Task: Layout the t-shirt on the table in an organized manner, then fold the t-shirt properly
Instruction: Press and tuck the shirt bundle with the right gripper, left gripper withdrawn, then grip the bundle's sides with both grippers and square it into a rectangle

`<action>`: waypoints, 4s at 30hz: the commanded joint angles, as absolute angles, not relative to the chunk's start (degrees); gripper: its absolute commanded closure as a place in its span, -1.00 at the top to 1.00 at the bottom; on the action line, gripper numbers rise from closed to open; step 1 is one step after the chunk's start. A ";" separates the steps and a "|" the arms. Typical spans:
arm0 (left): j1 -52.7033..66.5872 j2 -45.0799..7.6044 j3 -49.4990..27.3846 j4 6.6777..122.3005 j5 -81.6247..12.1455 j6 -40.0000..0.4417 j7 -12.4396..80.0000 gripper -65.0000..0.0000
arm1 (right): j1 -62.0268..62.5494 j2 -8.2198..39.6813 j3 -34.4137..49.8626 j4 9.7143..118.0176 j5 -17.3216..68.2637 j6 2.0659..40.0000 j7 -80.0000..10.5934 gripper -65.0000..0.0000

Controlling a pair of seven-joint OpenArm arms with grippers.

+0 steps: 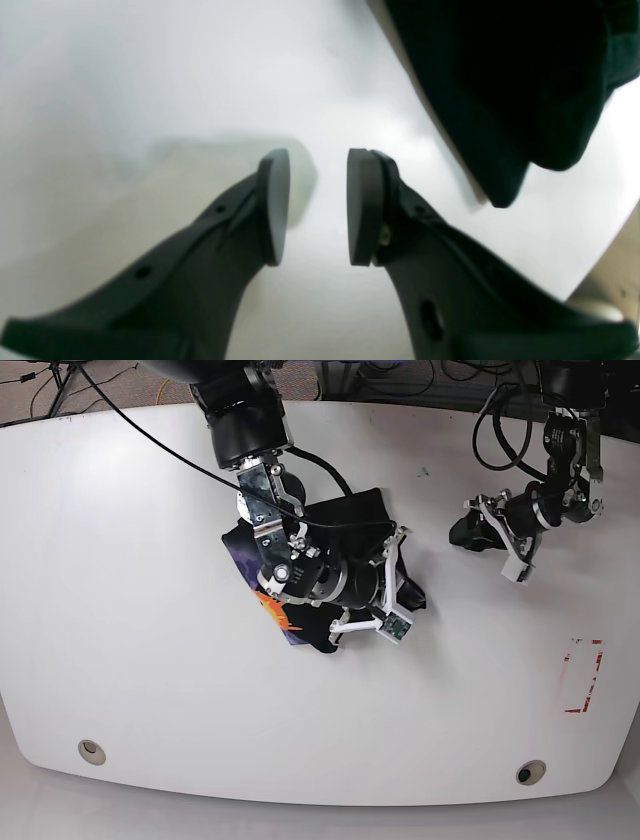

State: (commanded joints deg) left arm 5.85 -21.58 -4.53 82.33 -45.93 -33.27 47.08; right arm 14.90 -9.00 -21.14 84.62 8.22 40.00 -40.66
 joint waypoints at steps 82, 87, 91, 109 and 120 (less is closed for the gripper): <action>6.73 -22.55 -1.98 90.95 -44.97 -33.36 47.34 -0.45 | 25.10 -6.99 -20.26 64.84 8.40 28.35 -22.73 -0.38; 6.73 -22.55 -1.36 90.95 -44.97 -33.36 47.25 -0.45 | 23.52 -7.96 -20.35 69.58 8.40 28.35 -26.68 0.52; 6.37 -22.46 -1.27 91.03 -45.05 -33.36 47.25 -0.45 | 20.70 -7.96 -20.00 78.20 8.40 28.53 -29.93 0.90; 1.54 -11.30 4.53 95.60 -42.51 -33.10 47.08 -0.45 | 15.16 1.54 -8.48 86.46 8.22 32.40 -30.73 -0.58; 0.75 -5.41 9.01 91.47 -28.97 -33.36 47.08 -0.45 | 15.78 2.07 -8.04 69.49 8.04 36.62 -20.79 -0.80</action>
